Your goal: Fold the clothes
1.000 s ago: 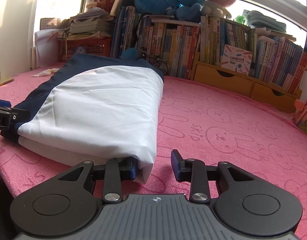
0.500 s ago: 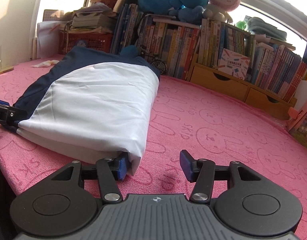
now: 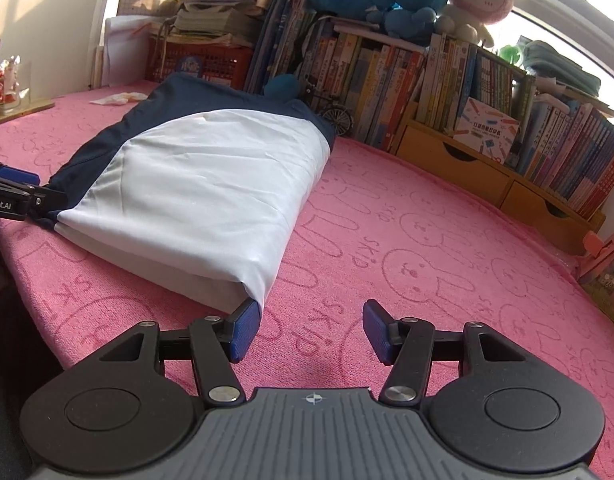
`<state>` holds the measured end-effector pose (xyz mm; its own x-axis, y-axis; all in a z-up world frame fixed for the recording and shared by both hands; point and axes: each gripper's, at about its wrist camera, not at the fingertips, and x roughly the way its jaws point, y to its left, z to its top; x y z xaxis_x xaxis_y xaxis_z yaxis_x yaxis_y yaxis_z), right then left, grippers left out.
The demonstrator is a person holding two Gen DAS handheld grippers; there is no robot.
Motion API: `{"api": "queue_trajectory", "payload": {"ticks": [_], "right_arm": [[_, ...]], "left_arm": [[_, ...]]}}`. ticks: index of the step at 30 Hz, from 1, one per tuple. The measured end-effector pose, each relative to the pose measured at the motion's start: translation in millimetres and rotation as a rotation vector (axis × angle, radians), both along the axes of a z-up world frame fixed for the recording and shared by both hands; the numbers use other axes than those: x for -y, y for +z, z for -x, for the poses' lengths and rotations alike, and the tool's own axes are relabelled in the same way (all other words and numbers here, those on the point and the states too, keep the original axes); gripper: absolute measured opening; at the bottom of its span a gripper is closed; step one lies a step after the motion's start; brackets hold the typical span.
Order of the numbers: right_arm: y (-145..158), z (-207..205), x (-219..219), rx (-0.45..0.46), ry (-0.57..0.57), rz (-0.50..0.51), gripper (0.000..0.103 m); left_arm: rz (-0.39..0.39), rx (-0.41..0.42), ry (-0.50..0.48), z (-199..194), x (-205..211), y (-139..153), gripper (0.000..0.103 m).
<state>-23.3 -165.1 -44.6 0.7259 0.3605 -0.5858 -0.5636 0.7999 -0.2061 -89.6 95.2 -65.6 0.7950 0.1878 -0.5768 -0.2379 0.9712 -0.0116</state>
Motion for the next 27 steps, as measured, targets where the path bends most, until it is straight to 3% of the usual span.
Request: {"api": "queue_trajectory", "payload": {"ticks": [5, 8, 11, 13, 16, 18, 21, 25, 27], "right_arm": [[35.1, -20.2, 39.4, -0.173, 0.04, -0.202, 0.057], [60.3, -39.4, 25.2, -0.148, 0.034, -0.246, 0.057], [68.8, -55.4, -40.0, -0.105, 0.127, -0.166, 0.057], [63.5, -66.9, -98.4, -0.117, 0.201, -0.126, 0.043], [51.8, -89.1, -181.3, -0.141, 0.296, -0.035, 0.034], [41.3, -108.4, -228.4, -0.156, 0.301, 0.015, 0.03], [20.6, -137.1, -279.5, -0.252, 0.274, 0.048, 0.027], [6.7, -162.9, -302.8, -0.378, 0.318, -0.027, 0.027], [14.7, -175.0, -294.3, -0.453, 0.318, -0.155, 0.027]], "left_arm": [[-0.004, 0.013, -0.007, 1.6, 0.0, -1.3, 0.059], [-0.005, 0.02, -0.01, 3.0, -0.2, -2.0, 0.059], [-0.003, 0.026, -0.019, 4.5, -1.3, -2.4, 0.059], [-0.001, 0.032, -0.026, 5.9, -2.4, -2.8, 0.059], [0.002, 0.043, -0.037, 8.3, -3.7, -3.8, 0.059], [0.002, 0.051, -0.044, 9.8, -4.4, -4.6, 0.059], [0.002, 0.06, -0.056, 11.2, -5.9, -5.7, 0.059], [0.006, 0.07, -0.077, 12.8, -8.2, -7.1, 0.059], [0.014, 0.078, -0.093, 14.6, -11.0, -7.7, 0.059]]}}
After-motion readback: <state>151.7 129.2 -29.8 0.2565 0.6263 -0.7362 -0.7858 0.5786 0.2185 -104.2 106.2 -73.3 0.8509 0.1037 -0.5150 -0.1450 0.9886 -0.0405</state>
